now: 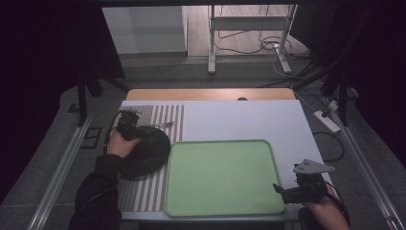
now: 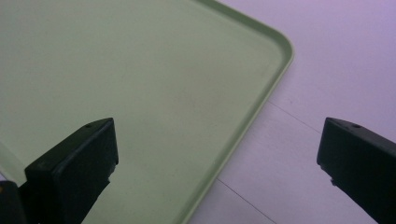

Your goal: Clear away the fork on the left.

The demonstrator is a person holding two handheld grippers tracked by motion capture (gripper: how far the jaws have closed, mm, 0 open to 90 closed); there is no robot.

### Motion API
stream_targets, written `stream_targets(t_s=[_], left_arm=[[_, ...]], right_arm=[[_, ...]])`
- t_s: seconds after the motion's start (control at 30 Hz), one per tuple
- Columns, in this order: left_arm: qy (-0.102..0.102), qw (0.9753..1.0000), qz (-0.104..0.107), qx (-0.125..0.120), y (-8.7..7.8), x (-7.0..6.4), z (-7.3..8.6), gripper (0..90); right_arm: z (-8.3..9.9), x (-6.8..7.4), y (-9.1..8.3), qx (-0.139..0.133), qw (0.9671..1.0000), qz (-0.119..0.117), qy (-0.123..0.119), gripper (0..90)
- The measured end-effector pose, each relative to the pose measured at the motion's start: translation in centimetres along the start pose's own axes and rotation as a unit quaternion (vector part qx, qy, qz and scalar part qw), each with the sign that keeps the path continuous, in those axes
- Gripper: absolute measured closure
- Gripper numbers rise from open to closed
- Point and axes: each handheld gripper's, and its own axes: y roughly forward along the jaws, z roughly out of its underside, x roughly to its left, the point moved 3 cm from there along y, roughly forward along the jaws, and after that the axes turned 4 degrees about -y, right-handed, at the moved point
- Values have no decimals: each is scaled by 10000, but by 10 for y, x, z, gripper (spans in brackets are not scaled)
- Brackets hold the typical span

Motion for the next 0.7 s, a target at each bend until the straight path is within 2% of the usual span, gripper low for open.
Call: stream_targets(t_s=[0.13,0.3,0.4,0.5,0.57,0.6,0.67,0.7], left_arm=[[-63,10000,14,73,7,6,-7,0],[-78,9997,-111,213,16,13,-13,0],[-117,9995,-156,248,16,17,-17,64],[-242,9993,-162,242,16,22,-21,241],[-332,9989,-143,293,16,27,-23,429],[-352,9988,-165,313,17,29,-24,469],[-354,9985,-157,376,20,33,-25,678],[-359,9983,-233,406,22,36,-26,722]], right_arm=[[0,0,0,-1,10000,-11,6,0],[0,0,0,1,10000,-25,6,0],[0,0,0,9,10000,-28,2,0],[0,0,0,7,10000,-33,1,0],[0,0,0,0,10000,-36,3,0],[0,0,0,0,10000,-36,2,0],[0,0,0,9,10000,-35,0,0],[0,0,0,5,10000,-35,-3,0]])
